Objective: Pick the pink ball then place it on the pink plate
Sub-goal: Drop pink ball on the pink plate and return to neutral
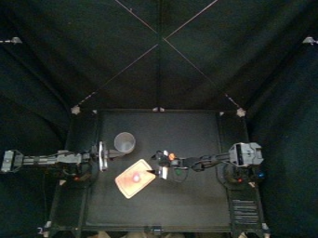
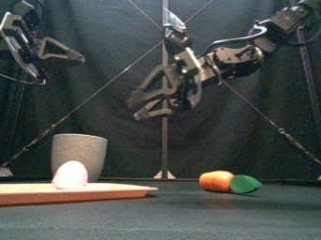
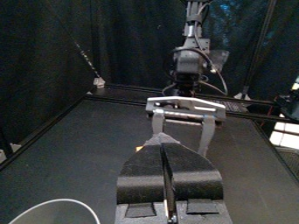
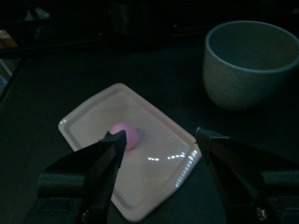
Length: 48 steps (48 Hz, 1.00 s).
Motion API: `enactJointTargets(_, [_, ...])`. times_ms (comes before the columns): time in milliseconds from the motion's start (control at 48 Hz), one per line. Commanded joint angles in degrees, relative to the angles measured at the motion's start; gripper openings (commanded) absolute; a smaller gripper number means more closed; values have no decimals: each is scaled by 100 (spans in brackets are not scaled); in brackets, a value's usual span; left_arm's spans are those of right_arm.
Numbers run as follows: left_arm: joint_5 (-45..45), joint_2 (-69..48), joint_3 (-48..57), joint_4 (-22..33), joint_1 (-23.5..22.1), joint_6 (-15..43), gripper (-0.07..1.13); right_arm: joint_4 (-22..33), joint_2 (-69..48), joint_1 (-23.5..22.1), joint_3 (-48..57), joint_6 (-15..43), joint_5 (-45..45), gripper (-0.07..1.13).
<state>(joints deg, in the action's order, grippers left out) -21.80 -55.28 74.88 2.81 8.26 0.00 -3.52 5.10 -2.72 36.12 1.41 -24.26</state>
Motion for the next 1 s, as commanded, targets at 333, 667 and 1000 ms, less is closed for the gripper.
enactJointTargets(333, [-53,26,18,211,-9,-26,-2,-202,-2074,-677,1793,26,-448,96])
enactJointTargets(667, [-26,18,105,246,-18,-9,-2,-176,-3410,-1072,2496,35,-439,96])
enactJointTargets(1000, [-44,18,53,246,-26,-9,-2,-211,-3814,-1072,2830,44,-439,96])
